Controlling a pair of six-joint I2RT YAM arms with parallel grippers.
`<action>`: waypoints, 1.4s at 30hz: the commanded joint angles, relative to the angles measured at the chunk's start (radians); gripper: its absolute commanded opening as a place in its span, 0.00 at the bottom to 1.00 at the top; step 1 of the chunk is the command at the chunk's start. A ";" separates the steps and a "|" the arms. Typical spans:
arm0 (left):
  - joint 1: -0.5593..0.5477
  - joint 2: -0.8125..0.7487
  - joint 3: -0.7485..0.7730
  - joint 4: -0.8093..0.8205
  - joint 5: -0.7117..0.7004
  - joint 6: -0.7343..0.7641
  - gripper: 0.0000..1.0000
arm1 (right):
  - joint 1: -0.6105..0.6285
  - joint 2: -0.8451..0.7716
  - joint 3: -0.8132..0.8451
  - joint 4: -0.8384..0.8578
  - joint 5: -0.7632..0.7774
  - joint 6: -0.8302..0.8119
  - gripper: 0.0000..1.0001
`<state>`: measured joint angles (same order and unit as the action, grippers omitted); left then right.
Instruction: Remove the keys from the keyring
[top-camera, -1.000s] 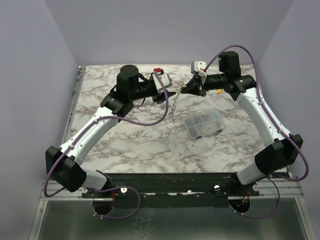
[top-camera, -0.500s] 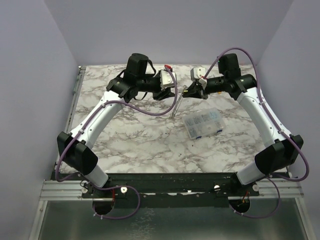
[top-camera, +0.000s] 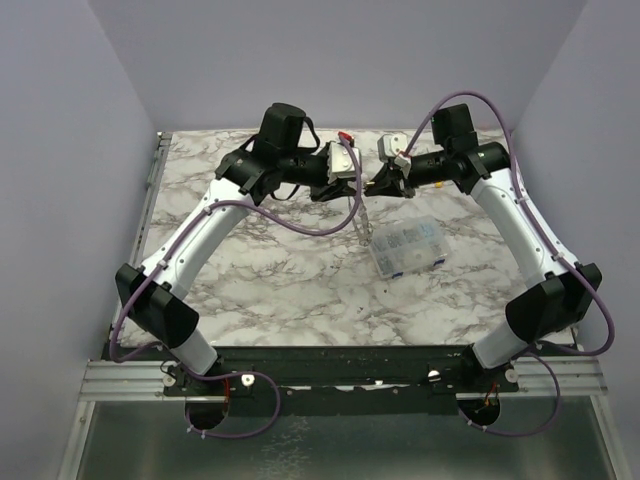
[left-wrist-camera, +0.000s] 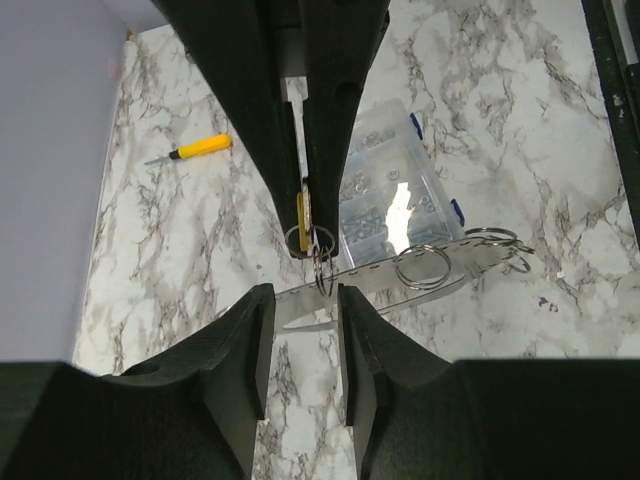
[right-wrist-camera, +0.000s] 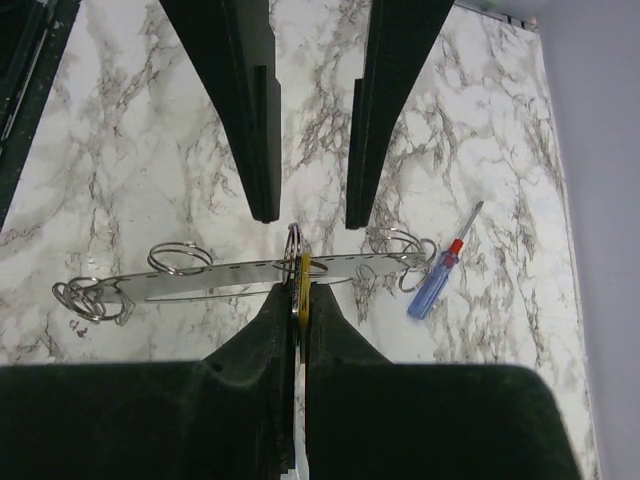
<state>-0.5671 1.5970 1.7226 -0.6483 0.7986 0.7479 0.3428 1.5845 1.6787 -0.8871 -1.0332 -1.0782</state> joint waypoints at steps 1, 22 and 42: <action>-0.036 0.057 0.091 -0.096 -0.004 0.011 0.34 | 0.011 0.015 0.042 -0.032 -0.004 -0.015 0.01; -0.071 0.105 0.160 -0.237 -0.147 0.100 0.30 | 0.018 0.019 0.049 -0.045 0.008 -0.021 0.01; -0.034 0.093 0.145 -0.166 -0.088 0.043 0.00 | 0.014 0.019 0.034 0.001 0.026 0.045 0.01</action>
<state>-0.6243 1.6966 1.8812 -0.8631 0.6621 0.8516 0.3573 1.6054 1.6840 -0.9272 -1.0084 -1.0847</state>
